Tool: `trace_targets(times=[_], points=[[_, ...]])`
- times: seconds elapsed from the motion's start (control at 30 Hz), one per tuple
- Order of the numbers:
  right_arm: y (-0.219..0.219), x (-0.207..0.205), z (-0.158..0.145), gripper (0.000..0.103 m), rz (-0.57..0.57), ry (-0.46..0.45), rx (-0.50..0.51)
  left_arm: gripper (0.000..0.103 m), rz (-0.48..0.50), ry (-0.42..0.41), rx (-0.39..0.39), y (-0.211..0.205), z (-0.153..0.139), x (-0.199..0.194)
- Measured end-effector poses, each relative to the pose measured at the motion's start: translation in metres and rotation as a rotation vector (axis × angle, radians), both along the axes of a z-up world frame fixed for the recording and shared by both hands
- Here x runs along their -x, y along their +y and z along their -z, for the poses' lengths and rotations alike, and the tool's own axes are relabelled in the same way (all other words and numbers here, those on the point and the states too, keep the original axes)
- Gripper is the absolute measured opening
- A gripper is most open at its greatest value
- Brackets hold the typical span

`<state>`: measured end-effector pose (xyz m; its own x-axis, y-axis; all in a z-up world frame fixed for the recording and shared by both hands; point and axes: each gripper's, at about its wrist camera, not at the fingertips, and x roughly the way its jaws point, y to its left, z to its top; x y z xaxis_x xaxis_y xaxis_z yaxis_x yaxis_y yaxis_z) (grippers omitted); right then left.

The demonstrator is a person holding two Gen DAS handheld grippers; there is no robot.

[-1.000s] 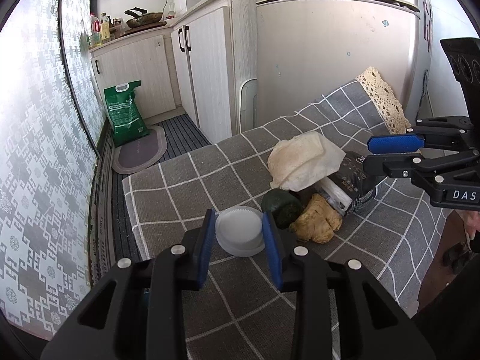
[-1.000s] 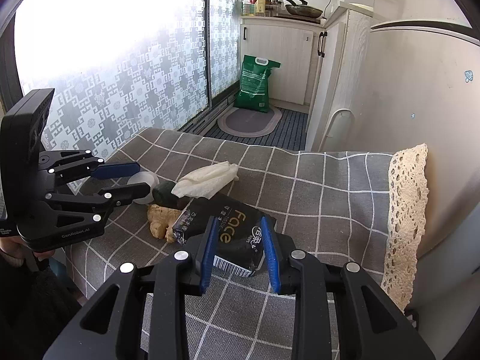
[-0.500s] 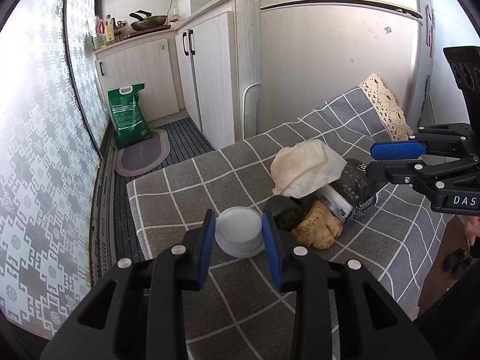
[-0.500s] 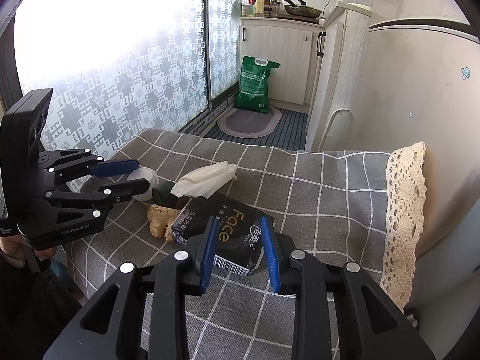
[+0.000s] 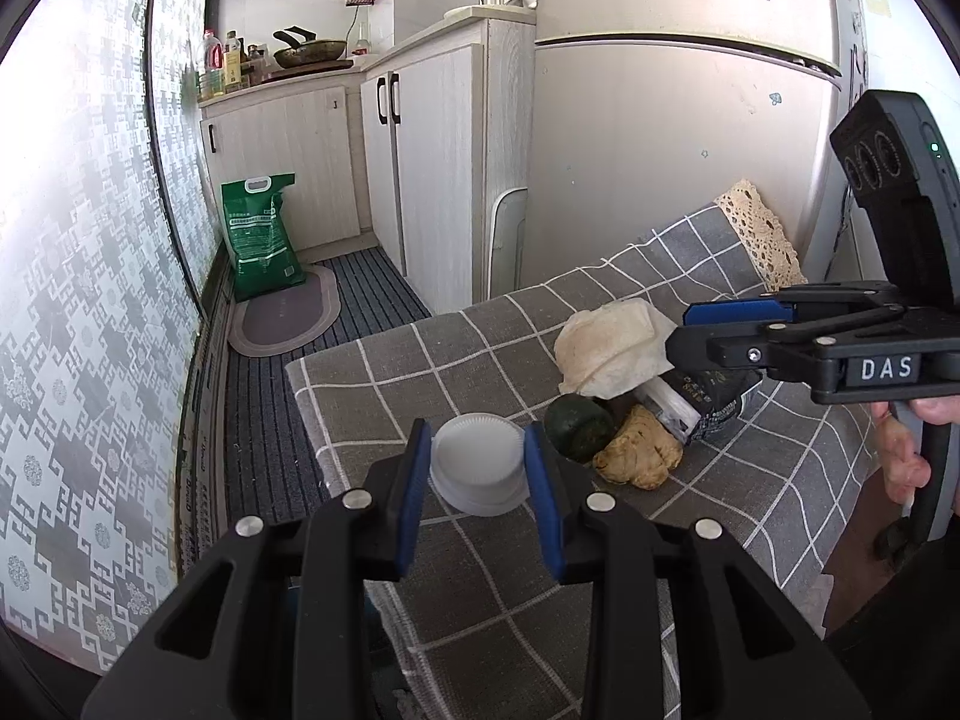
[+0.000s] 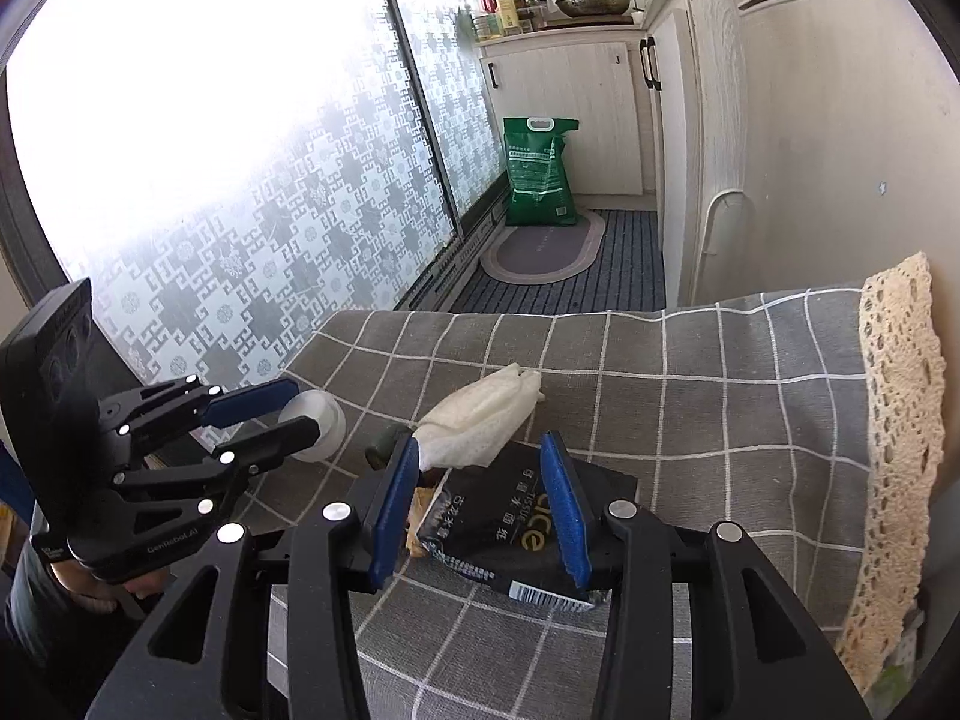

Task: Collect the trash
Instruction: 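Close the left tool on the white lid and lift it, then lower the white lid into the bin and open the left tool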

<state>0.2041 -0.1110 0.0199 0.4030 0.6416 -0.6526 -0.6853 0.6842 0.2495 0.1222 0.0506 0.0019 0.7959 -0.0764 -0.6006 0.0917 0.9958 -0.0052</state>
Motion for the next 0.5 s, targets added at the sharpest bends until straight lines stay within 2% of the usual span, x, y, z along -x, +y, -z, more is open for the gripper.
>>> trace_targets(times=[0.13, 0.2, 0.3, 0.5], points=[[0.007, -0.009, 0.005, 0.039, 0.016, 0.048, -0.032, 0.034, 0.001, -0.008, 0.019, 0.006, -0.001, 0.006], [0.012, -0.010, 0.006, 0.022, 0.015, 0.047, -0.028, 0.034, 0.000, -0.013, 0.025, 0.010, -0.002, 0.010], [0.021, -0.006, 0.005, 0.013, 0.005, 0.023, -0.002, 0.034, -0.005, -0.021, 0.041, 0.018, -0.003, 0.015], [0.033, 0.004, -0.007, 0.008, -0.004, -0.032, 0.009, 0.034, -0.025, -0.033, 0.082, 0.035, -0.006, 0.026]])
